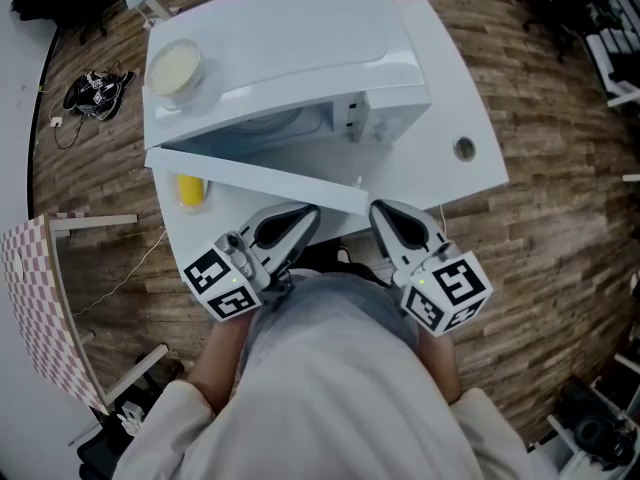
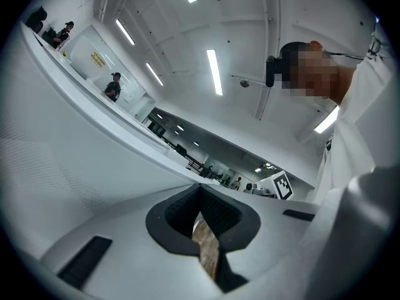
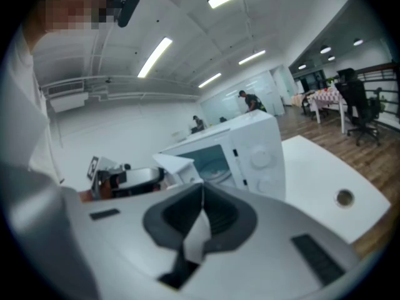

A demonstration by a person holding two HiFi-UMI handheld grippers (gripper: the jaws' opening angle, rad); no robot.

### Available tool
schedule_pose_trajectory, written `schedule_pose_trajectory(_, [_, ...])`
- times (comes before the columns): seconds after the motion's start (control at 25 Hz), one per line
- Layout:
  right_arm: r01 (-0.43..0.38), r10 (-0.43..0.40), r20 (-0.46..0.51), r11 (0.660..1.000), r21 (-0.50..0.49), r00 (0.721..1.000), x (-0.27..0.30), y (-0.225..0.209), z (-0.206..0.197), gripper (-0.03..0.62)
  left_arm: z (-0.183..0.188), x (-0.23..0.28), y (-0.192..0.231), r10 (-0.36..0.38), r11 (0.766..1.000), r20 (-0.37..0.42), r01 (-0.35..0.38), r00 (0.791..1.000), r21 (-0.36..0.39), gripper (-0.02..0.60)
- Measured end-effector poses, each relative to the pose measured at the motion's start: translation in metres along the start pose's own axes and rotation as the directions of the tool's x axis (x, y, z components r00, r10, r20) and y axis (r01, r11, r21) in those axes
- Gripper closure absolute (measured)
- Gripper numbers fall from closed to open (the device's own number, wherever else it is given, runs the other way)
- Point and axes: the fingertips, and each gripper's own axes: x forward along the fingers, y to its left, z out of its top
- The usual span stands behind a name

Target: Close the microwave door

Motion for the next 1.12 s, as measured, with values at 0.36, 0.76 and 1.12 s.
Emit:
schedule_pose_trajectory(0.36, [-0.001, 0.001, -0.006, 1.0, 0.0, 1.0, 0.007, 0.0, 0.002, 0.571, 0.008, 0.001, 0.009, 0.001, 1.0, 0.008, -0.001, 1.0, -0.013, 0.568])
schedule_pose_trajectory(0.76, [0.009, -0.009, -0.011, 1.0, 0.0, 1.0, 0.014, -0.008, 0.004, 0.571, 0.013, 0.007, 0.015, -0.007, 1.0, 0.008, 0.007, 1.0, -0.01, 0.568])
schedule_pose_trajectory(1.12, [0.005, -0.005, -0.016, 1.0, 0.006, 1.0, 0.017, -0.011, 0.002, 0.571, 0.015, 0.012, 0.018, 0.0, 1.0, -0.001, 0.0, 1.0, -0.001, 0.568])
